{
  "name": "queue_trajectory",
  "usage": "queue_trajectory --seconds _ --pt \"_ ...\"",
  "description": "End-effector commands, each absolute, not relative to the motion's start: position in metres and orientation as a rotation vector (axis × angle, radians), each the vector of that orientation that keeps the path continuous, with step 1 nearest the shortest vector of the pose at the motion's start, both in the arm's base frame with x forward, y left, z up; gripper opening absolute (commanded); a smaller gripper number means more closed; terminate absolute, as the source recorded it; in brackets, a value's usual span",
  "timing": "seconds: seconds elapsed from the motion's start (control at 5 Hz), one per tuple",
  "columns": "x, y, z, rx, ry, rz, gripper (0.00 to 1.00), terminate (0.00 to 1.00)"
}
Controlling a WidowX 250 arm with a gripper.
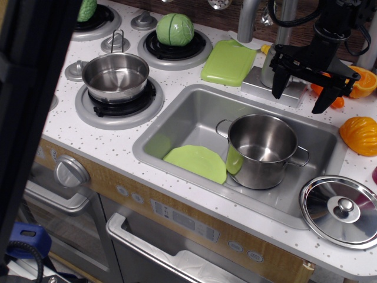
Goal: Turn lever vertical to front
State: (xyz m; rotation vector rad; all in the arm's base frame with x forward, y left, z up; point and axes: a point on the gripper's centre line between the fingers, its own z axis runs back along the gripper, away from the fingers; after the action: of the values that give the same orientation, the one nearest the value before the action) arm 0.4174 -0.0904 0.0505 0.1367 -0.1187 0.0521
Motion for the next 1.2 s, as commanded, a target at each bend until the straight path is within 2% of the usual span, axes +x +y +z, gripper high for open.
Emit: queue_trajectory --seconds 0.0,0.4,0.6,1.0 --pt "0.417 -0.09 0.051 0.137 -0.119 0.052 1.0 0.0" --pt "0.43 -0.084 0.075 0.174 -0.239 0.021 1.0 0.0" --pt "0.436 -0.087 0.085 0.163 -0.32 0.021 1.0 0.0" --pt "0.454 -0.093 0.1 0.215 -0.489 0.054 1.0 0.0"
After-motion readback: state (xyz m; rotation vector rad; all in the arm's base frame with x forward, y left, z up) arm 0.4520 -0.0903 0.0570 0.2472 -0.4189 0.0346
